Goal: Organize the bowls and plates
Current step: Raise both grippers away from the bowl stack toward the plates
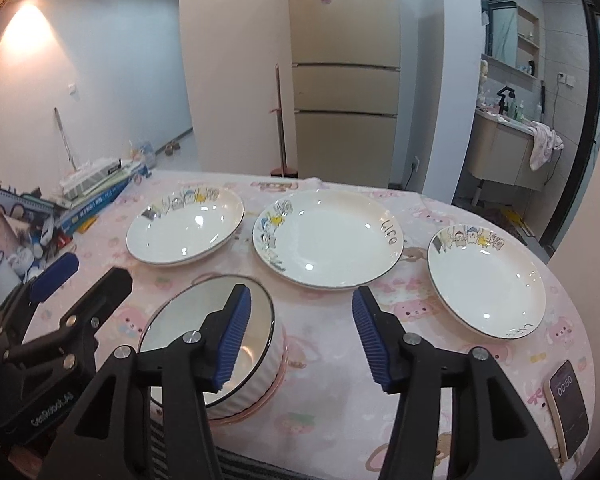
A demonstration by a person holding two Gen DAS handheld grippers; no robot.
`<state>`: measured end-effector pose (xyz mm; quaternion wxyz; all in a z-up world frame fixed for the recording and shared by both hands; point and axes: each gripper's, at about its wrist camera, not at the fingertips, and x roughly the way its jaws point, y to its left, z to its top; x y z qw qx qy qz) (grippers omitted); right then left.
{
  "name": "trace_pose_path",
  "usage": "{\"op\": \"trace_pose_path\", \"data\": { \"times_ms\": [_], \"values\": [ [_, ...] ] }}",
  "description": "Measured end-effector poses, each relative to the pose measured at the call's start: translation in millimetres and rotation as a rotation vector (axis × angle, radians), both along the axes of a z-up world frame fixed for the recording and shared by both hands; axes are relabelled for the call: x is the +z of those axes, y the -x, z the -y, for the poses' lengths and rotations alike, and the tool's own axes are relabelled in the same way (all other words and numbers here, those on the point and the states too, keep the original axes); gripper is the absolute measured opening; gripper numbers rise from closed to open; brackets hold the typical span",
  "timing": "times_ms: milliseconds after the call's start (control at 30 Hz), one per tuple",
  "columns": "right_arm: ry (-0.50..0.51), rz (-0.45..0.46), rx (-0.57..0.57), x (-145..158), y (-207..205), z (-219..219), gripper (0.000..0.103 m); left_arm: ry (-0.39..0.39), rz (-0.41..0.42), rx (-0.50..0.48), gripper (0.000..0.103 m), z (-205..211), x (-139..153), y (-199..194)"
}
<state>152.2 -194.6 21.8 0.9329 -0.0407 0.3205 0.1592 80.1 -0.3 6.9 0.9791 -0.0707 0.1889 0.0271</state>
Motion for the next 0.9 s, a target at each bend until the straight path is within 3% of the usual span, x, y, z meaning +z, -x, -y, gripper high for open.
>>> {"op": "trace_pose_path", "data": {
  "times_ms": [33,233,400,500,767,900],
  "values": [
    [-0.003,0.015,-0.002,1.5,0.6,1.0,0.059,-0.003,0.005,0.002,0.103,0.2,0.6,0.5],
    [0.031,0.139,-0.024,8.8,9.8,-1.3,0.066,0.026,0.035,-0.008,0.103,-4.1,3.4,6.4],
    [-0.028,0.147,-0.016,16.9,12.5,6.5,0.068,0.05,0.073,-0.028,0.103,-4.5,12.2,15.8],
    [-0.032,0.173,-0.043,24.4,14.8,11.3,0.068,0.017,0.079,-0.027,0.103,2.0,17.9,17.5],
    [-0.067,0.216,-0.038,58.4,21.7,21.3,0.068,-0.002,0.16,-0.059,0.103,13.4,67.0,37.4],
    [-0.121,0.22,-0.006,83.4,11.6,20.4,0.068,-0.075,0.237,-0.079,0.103,22.4,96.8,40.1]
  ]
}}
